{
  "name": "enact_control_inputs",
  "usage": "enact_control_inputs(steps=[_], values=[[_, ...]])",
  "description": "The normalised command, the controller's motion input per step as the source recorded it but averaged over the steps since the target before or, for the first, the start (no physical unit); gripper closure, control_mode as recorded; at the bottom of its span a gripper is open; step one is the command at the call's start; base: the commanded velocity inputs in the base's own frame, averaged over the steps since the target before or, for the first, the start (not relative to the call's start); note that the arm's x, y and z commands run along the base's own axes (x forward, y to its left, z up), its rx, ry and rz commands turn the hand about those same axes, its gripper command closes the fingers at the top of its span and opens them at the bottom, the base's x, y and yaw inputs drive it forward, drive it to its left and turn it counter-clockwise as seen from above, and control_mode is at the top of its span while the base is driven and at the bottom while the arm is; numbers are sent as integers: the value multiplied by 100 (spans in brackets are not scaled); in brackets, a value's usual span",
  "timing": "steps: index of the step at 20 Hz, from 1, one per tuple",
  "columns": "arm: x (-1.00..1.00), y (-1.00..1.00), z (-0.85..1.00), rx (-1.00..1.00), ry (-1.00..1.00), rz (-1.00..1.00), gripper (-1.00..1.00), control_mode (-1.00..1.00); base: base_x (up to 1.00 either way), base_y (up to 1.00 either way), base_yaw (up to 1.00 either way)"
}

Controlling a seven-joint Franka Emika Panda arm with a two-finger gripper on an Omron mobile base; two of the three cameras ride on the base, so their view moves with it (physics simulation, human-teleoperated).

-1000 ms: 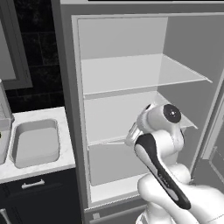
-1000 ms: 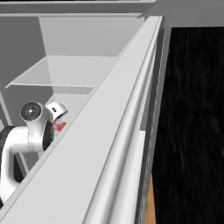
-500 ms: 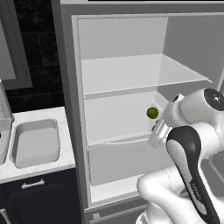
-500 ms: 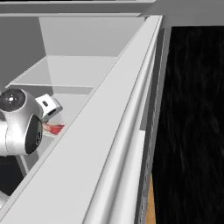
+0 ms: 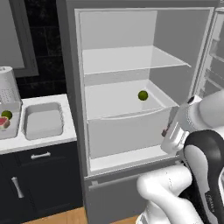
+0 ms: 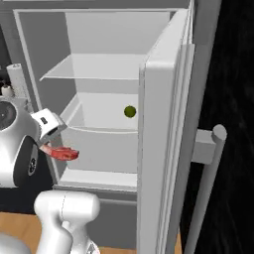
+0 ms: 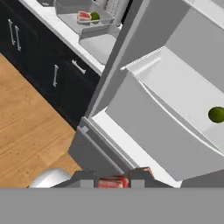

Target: Place one lime and one steak in each tupperware on the nearby counter, to pack two identical lunches.

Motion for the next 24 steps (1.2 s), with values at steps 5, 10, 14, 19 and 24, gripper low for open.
enact_control_inputs(steps=[5, 10, 14, 19, 24], values=[[0, 0, 0, 0, 0, 0, 100, 100, -7, 97, 1], [0, 0, 0, 0, 0, 0, 100, 100, 32, 100, 0], [0, 0, 0, 0, 0, 0, 100, 100, 50, 100, 0], [0, 0, 0, 0, 0, 0, 100, 100, 71, 100, -2], [0, 0, 0, 0, 0, 0, 100, 100, 86, 37, -6]])
